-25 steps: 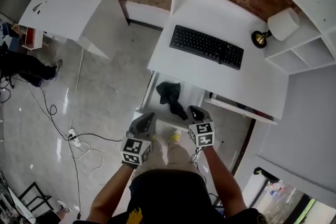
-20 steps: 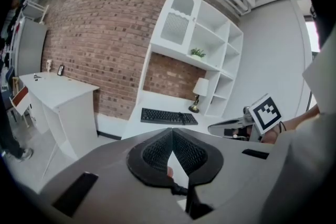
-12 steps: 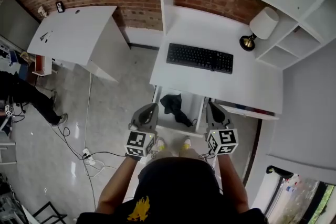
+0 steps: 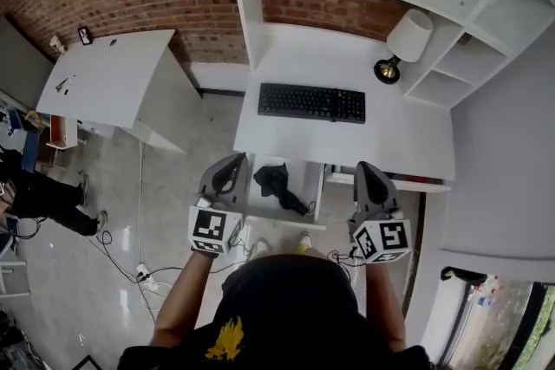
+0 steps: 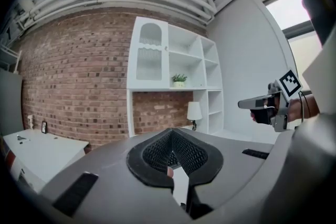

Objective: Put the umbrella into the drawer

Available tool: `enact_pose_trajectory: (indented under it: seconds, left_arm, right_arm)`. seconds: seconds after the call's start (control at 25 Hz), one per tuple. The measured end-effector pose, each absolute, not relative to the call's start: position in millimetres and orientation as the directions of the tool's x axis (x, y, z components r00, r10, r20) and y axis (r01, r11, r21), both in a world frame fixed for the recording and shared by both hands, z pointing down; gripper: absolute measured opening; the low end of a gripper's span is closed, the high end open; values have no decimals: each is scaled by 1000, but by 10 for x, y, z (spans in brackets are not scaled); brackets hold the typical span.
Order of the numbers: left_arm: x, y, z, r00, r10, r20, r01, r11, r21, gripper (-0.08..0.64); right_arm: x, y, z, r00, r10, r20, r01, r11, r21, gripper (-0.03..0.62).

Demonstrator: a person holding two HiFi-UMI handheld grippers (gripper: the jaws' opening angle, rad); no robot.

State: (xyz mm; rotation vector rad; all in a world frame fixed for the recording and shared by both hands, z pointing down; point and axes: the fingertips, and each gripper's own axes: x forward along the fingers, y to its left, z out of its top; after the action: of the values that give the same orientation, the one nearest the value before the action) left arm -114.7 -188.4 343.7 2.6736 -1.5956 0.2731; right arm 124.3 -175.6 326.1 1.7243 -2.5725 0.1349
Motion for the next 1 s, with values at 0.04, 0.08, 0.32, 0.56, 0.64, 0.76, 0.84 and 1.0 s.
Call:
enact_pose_trajectory:
  seconds: [0.04,0.08,0.32,0.56,0.64,0.76,0.84,1.0]
  left_arm:
    - [-1114,-1871,3426,474,-865,163,-869,-490,-74,15]
    - [-1088,-1862,3417,485,-858,169,-864,-501,-60,15]
    - [-1053,-1878,3230,504,-857,106,-860,-510,-30,15]
    - [-996,-1835,3205,516,-850,108,-852,-522,-35,15]
    - [-984,-1817,3201,518,-849,104,-851,-524,-33,15]
    - [-977,-1804,3218,520,-847,110,-850,-525,-28,15]
    - [-972,-1800,3212,518,-849,106,-852,-523,-23,15]
    - [-978,-1788,3222,517,-848,118,-853,-522,-17,15]
  right_arm:
    - [1268,-1739,3230,-377,-923,76,-926,374,-48,2]
    - [1286,-1725,3204,-374,-925,71,-927,372,-47,2]
    - [1349,-1620,3115,-366,-929,56,-930,364,-43,2]
    - [1354,-1593,3054,-373,-926,58,-928,372,-33,2]
    - [1344,-1581,3053,-375,-925,59,-927,374,-34,2]
    - [1323,-1586,3048,-382,-922,60,-924,380,-34,2]
    - [1315,-1583,3044,-385,-921,57,-923,384,-33,2]
    - [1319,-1576,3040,-387,-920,59,-922,386,-33,2]
